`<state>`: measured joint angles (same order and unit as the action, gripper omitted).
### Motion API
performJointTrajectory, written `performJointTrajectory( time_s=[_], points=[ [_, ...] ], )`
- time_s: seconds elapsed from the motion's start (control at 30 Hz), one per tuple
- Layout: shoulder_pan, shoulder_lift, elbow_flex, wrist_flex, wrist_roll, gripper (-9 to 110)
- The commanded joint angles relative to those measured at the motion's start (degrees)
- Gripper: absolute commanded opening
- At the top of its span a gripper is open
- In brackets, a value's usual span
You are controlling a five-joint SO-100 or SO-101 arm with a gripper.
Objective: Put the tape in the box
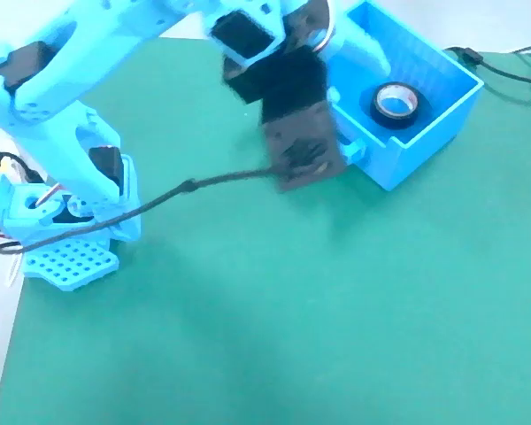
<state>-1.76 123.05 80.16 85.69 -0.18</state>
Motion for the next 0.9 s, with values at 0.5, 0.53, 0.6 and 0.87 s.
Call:
performJointTrajectory(
  time_s=[0.5, 0.53, 0.6, 0.87],
  points=[
    [7.7, 39.2, 48.4, -15.1, 0.6, 24],
    [7.8, 40.4, 50.4, -15.8, 0.6, 24],
    [7.9, 42.4, 54.1, -17.1, 0.6, 23],
    [10.4, 53.9, 69.3, -21.3, 0.8, 23]
  ],
)
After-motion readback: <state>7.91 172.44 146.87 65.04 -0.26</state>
